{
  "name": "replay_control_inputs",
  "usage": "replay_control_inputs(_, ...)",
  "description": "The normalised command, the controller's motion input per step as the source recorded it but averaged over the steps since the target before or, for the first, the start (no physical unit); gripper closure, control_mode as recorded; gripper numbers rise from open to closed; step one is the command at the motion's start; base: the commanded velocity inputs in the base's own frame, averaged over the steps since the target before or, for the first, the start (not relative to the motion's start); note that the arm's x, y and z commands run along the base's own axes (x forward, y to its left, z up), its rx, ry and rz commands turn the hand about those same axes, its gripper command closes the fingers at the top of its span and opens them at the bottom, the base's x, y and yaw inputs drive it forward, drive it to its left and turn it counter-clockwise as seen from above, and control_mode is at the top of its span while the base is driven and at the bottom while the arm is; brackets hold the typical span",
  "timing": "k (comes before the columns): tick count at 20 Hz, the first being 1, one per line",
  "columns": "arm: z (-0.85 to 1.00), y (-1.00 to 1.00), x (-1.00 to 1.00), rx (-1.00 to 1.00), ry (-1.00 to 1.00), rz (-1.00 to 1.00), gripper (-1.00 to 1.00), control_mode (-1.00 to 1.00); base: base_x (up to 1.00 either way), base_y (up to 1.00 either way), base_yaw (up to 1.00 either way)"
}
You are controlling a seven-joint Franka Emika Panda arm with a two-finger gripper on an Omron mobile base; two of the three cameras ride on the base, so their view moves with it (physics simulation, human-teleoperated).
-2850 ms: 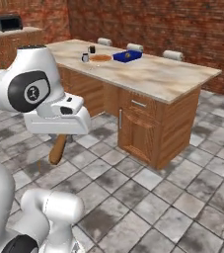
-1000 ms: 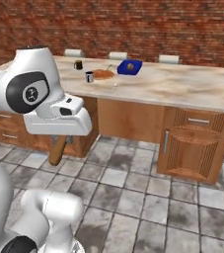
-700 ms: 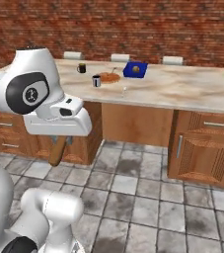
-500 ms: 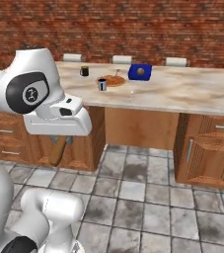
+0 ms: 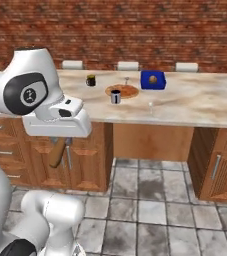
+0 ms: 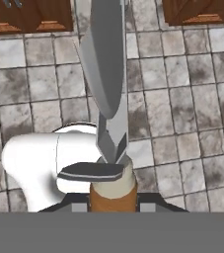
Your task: Take the pizza cutter from the drawer on the left and place it on the dining counter for cutting.
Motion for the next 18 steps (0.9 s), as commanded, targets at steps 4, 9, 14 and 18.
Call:
replay_control_inputs(4,0.00,0.00,0.00,0.00,0.00,0.00,1.00,1.00,0.87,0.03,-0.02)
replay_control_inputs(9,0.00,0.00,0.00,0.00,0.00,0.00,1.00,1.00,0.88,-0.18,0.00)
replay_control_inputs(14,0.00,0.00,0.00,0.00,0.00,0.00,1.00,1.00,0.66,-0.10,0.00)
replay_control_inputs(18,0.00,0.00,0.00,0.00,0.00,0.00,1.00,1.00,0.61,-0.01,0.00)
